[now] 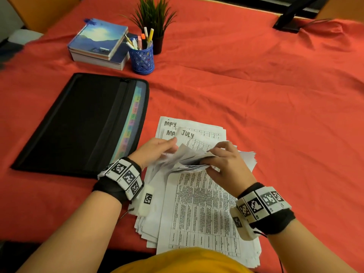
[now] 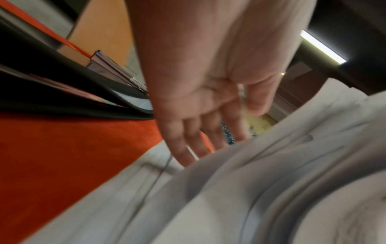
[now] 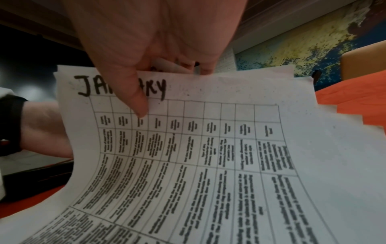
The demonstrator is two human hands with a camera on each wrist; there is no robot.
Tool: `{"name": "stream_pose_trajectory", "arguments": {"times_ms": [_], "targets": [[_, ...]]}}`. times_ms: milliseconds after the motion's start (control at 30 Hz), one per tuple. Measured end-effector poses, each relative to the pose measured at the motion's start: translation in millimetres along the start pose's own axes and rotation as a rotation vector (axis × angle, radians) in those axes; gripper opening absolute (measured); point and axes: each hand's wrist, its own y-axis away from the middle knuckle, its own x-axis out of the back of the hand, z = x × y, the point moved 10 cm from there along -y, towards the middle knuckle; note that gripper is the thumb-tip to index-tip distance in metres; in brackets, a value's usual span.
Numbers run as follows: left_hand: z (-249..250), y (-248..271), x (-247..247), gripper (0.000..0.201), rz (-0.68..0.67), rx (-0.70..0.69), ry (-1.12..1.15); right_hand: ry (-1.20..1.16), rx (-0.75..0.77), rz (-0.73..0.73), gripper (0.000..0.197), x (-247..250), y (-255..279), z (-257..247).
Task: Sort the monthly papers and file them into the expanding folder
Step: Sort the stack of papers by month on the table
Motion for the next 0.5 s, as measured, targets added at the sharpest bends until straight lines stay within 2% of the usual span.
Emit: {"name": "stream_pose_trajectory", "arguments": {"times_ms": [67,133,233,267,367,433,500], "targets": [[6,-2,18,0.017,0.186,-0.06,-0.093,-0.016,-0.002,-0.012,0.026,-1,0,-1],[2,-6,22,0.009,0.237,-0.036,-0.137,-0.056,-0.02,-0.055,0.027,-4,0,-1],[-7,-13,12,0.038,0.179,0.055,-0.178,-0.078,-0.061,-0.089,0.02,-7,1,1],[-6,-14,9,0.04,0.171,0.05,-0.201,-0.083,-0.069,-0.091,0.019,-8,1,1],[6,-13,2,0.019,0.14,-0.061,-0.229,-0.11,-0.07,-0.088,0.019,-7,2,2],[9,-10,0,0.015,0.1,-0.111,-0.177,-0.124,-0.079,-0.08,0.018,-5,3,5],[7,-6,-2,0.019,0.034,-0.102,-0.106,-0.122,-0.11,-0.071,0.022,-3,4,11]]}}
